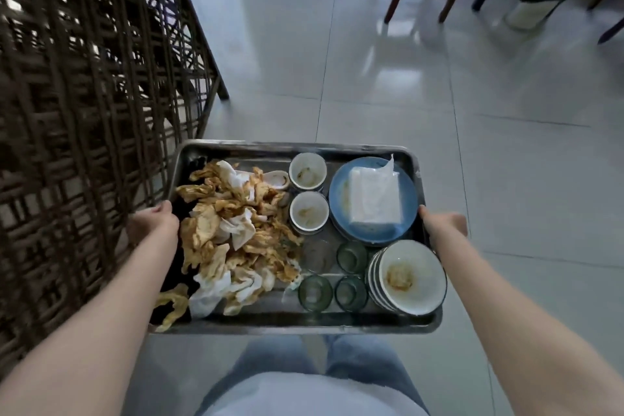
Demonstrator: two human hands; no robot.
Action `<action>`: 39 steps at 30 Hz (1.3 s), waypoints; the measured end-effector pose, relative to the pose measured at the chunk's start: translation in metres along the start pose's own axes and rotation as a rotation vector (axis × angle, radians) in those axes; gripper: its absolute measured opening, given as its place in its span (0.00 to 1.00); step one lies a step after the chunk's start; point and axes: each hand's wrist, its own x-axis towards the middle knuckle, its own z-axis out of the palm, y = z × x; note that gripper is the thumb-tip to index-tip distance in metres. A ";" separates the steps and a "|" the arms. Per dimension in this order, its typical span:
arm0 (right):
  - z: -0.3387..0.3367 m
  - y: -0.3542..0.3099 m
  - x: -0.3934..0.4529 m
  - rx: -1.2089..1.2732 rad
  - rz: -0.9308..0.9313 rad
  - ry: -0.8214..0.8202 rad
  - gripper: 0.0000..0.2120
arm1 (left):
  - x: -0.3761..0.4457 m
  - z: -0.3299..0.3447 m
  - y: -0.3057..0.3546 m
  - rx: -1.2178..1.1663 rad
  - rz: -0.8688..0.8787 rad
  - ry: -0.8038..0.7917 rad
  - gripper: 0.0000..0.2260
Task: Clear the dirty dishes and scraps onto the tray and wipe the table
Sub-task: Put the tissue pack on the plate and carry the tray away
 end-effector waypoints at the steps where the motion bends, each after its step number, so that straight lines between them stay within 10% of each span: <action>1: 0.007 -0.023 0.016 0.000 -0.003 -0.013 0.25 | 0.005 0.014 0.019 0.026 0.029 -0.060 0.16; 39: 0.368 -0.923 0.485 -0.083 -0.006 0.017 0.29 | 0.292 0.658 0.832 -0.031 -0.027 0.009 0.10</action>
